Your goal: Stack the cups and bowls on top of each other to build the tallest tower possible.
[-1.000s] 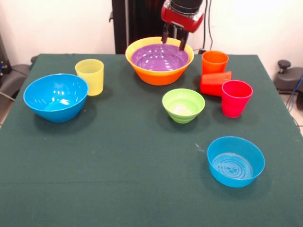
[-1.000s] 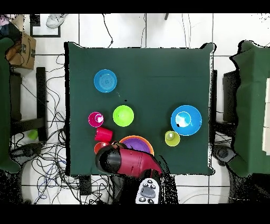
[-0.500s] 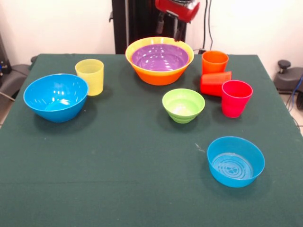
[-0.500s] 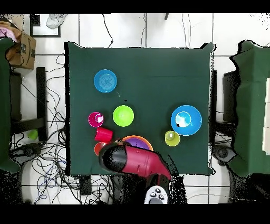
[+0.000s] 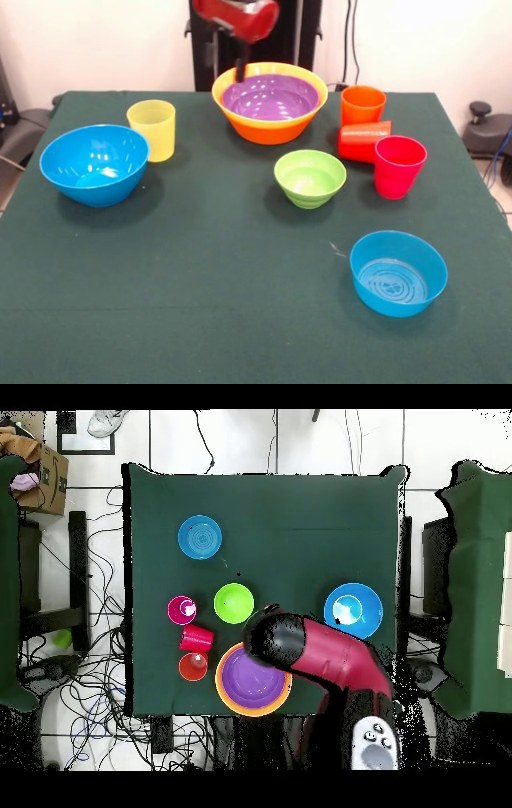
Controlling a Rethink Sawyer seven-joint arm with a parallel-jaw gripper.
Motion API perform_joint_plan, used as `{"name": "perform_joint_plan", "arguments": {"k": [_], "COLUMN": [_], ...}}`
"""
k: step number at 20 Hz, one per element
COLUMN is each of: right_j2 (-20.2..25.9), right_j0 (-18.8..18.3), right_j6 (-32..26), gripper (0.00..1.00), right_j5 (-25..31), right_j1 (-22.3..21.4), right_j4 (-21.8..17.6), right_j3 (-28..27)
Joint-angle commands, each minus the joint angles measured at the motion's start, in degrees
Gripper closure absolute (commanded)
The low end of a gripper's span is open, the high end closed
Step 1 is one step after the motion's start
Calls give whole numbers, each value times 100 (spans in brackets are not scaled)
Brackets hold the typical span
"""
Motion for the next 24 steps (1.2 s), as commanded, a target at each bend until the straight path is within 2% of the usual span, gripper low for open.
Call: {"name": "perform_joint_plan", "arguments": {"k": [1,4,9,16,24], "right_j2": [1016,1262,1507,1366,1507], "right_j0": [-508,-778,-958,-827,-930], "right_j6": [-949,-1105,-1081,-544,-481], "gripper": [0,0,0,0,0], "right_j5": [40,-117,-158,-359,-458], "right_j1": [615,885,1107,1286,1401], "right_j4": [-543,-689,-901,-1177,-1309], "right_j3": [-1103,-1343,-1632,-1930,-2082]}}
